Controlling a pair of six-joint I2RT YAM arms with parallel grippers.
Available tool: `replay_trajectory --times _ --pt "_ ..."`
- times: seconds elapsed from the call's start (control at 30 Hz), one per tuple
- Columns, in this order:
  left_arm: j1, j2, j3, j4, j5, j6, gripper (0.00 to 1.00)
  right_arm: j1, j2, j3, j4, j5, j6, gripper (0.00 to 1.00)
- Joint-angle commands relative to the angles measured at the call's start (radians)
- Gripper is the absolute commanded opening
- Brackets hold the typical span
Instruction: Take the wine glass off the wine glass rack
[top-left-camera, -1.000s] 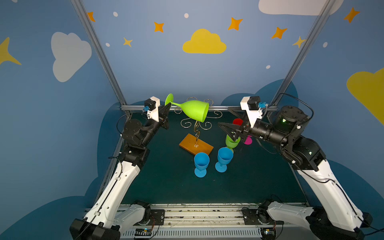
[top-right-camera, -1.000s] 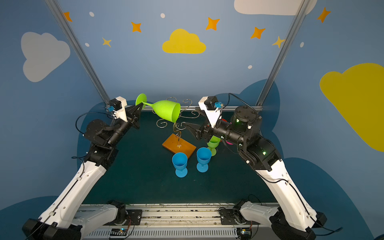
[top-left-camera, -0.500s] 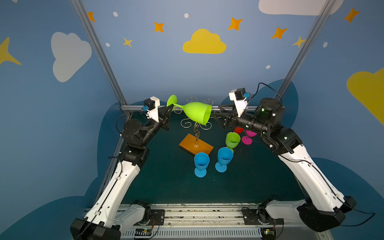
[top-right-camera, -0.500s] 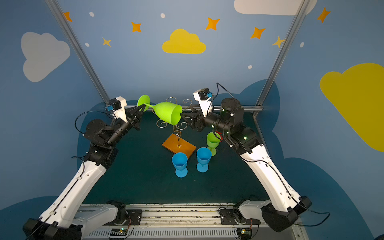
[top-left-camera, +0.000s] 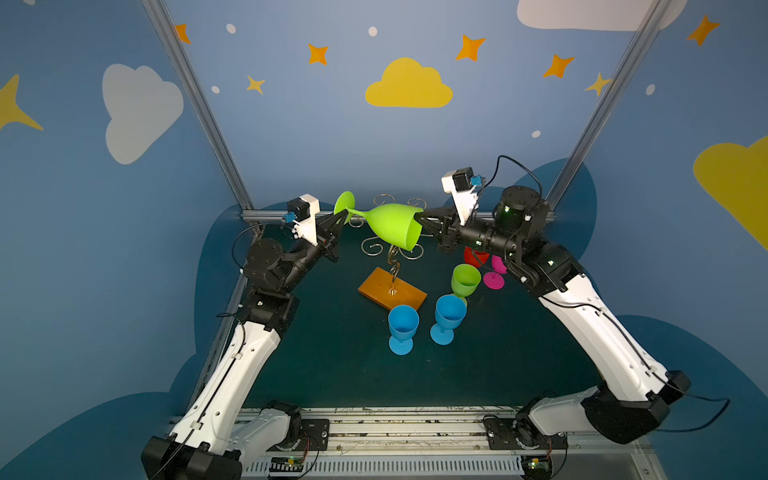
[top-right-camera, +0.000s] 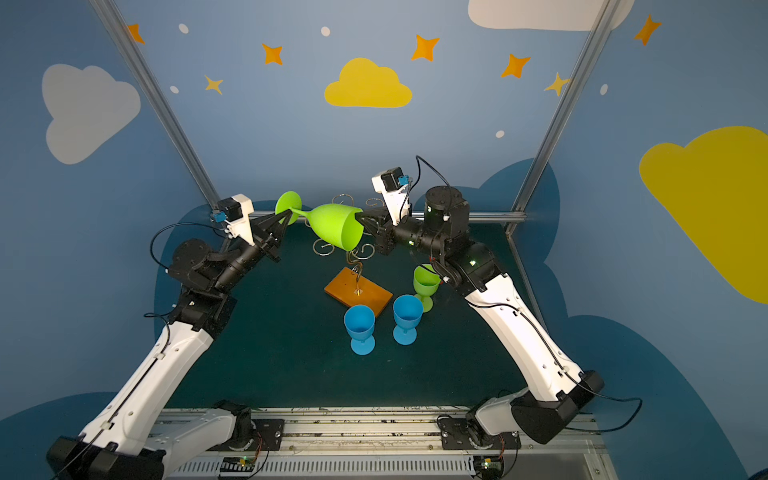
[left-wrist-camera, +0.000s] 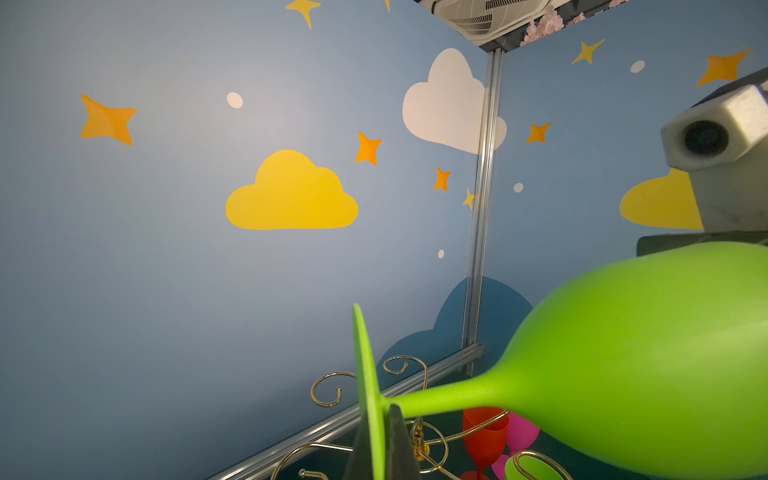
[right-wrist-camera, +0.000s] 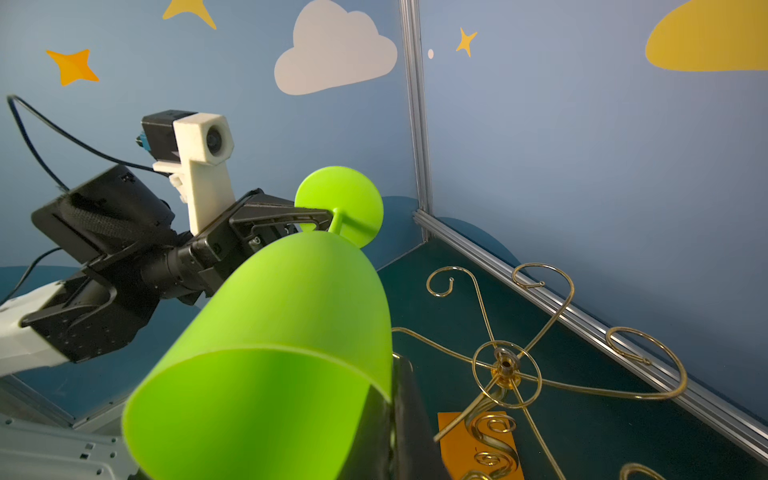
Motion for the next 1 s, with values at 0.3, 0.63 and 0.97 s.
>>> replay_trajectory --times 0.3,0.63,0.97 --pt "0.007 -0.033 -0.038 0.028 -0.081 0.009 0.76 -0.012 -0.020 0.028 0.056 0.055 0.015 0.00" --pt "0.082 -0.080 -0.131 0.099 -0.213 -0.070 1.00 -0.038 -0.088 0.005 0.025 0.089 -0.014 0.00" --pt "0.269 -0.054 -0.189 0.135 -0.210 -0.230 1.00 0.006 -0.124 0.065 -0.301 0.053 -0.140 0.00"
